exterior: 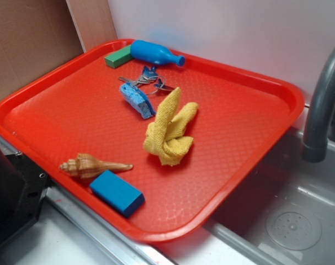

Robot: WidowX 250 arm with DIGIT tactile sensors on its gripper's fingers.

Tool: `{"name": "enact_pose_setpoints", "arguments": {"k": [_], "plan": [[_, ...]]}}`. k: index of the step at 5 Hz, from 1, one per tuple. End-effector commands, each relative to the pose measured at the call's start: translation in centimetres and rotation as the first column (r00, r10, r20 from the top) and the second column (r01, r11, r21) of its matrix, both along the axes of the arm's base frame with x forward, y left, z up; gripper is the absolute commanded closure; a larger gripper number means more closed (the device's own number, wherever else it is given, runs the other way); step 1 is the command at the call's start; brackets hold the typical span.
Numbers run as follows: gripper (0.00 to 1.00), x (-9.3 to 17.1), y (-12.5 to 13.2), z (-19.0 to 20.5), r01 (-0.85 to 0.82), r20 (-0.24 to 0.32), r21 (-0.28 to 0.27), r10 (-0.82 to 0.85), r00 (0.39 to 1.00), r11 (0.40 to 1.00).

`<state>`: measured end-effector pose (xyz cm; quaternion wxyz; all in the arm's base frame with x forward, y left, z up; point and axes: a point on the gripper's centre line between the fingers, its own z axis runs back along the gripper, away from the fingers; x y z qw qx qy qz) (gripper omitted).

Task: Grab the yellow cloth.

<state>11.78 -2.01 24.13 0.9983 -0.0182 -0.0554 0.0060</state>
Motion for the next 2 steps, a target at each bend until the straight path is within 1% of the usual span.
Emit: {"name": "enact_pose_setpoints", "arguments": {"k": [1, 2], "plan": [[0.00, 0.0, 0.0, 0.0, 0.000, 0.000, 0.000, 0.000, 1.000, 1.000], [0.00, 4.3, -4.9, -5.0, 0.231, -0.021, 0.109, -0.230, 0.973, 0.967]]}}
